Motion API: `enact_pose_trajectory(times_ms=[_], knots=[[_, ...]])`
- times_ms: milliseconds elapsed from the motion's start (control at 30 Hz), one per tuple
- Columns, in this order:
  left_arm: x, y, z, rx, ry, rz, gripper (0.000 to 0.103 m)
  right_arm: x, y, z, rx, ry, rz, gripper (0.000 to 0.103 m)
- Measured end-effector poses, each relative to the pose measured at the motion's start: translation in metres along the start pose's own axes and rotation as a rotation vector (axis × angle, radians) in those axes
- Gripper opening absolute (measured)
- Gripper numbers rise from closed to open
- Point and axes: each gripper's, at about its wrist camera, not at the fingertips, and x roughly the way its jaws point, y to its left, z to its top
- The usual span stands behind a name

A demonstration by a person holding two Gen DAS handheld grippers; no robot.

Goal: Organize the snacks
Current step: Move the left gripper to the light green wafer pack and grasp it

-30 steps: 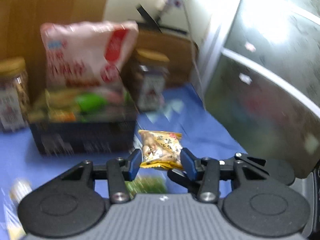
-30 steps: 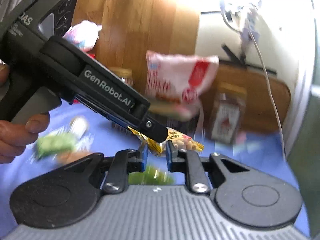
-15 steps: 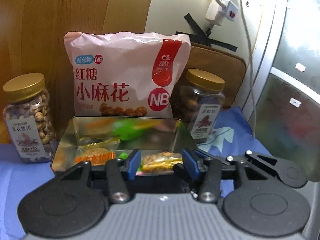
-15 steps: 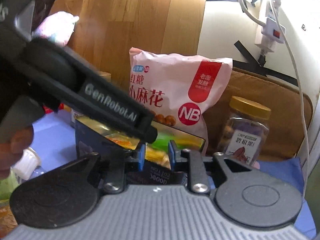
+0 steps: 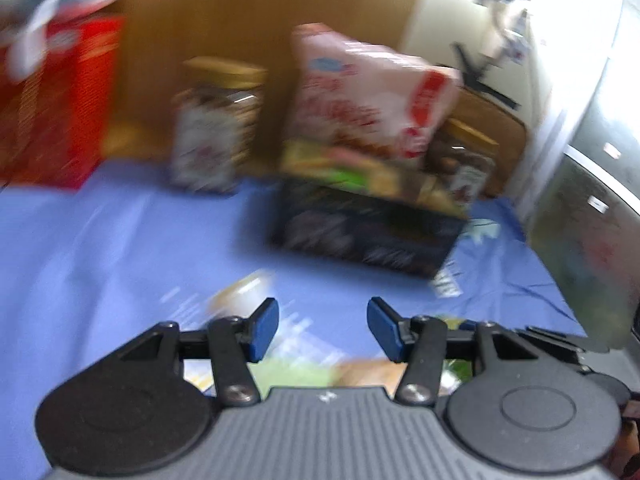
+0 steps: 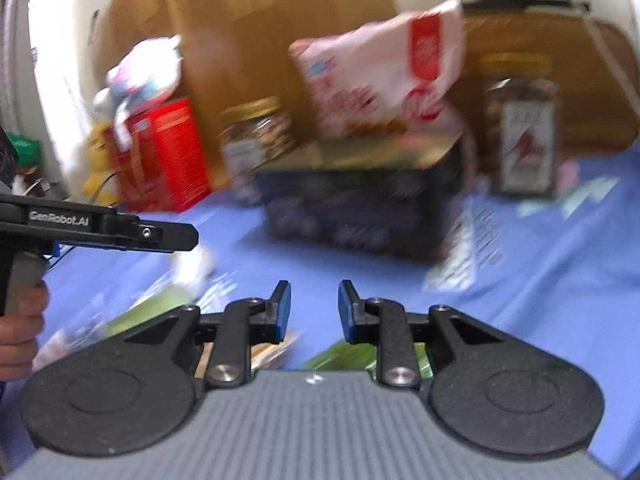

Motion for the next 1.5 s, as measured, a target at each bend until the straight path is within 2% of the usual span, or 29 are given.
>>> enact_pose_trajectory(times_ms=[167,200,267,300,433,600,733,900,1067,1167,1200,1333,1433,1500], knots=[[-0.035,0.05,-0.022,-0.111,-0.021,0.067,0.05,0.004,0.056,-0.013,-0.076,0.006,0.057,0.031],[-0.041,0.058,-0.026,-0.134,-0.022,0.069,0.05,0.006,0.069,-0.014,-0.1,0.009,0.077,0.032],[-0.046,0.069,-0.033,-0.164,-0.017,0.062,0.05,0.011,0.086,-0.014,-0.135,0.021,0.106,0.045],[-0.048,0.073,-0.035,-0.174,-0.014,0.055,0.05,0.015,0.095,-0.015,-0.156,0.025,0.115,0.047],[-0.048,0.075,-0.042,-0.175,0.003,0.027,0.05,0.033,0.114,-0.009,-0.225,0.03,0.096,0.048],[-0.048,0.071,-0.053,-0.182,0.025,-0.017,0.05,0.071,0.091,0.016,-0.072,0.101,0.069,0.048],[-0.053,0.066,-0.064,-0.18,0.043,-0.043,0.05,0.084,0.084,0.008,0.02,0.188,0.123,0.047],[-0.065,0.071,-0.077,-0.203,0.042,-0.057,0.05,0.059,0.104,-0.009,0.015,0.186,0.192,0.047],[-0.083,0.086,-0.087,-0.247,0.019,-0.051,0.053,0.026,0.135,-0.038,-0.067,0.192,0.246,0.048],[-0.093,0.093,-0.093,-0.276,0.011,-0.057,0.053,0.019,0.147,-0.049,-0.071,0.221,0.36,0.047],[-0.096,0.095,-0.093,-0.283,0.008,-0.055,0.053,0.014,0.153,-0.053,-0.095,0.212,0.373,0.047],[-0.106,0.101,-0.094,-0.298,-0.009,-0.044,0.054,-0.002,0.171,-0.06,-0.231,0.152,0.307,0.047],[-0.108,0.102,-0.088,-0.287,-0.018,-0.038,0.055,-0.008,0.171,-0.062,-0.257,0.124,0.281,0.048],[-0.107,0.099,-0.083,-0.266,-0.027,-0.039,0.06,-0.01,0.171,-0.062,-0.269,0.102,0.247,0.051]])
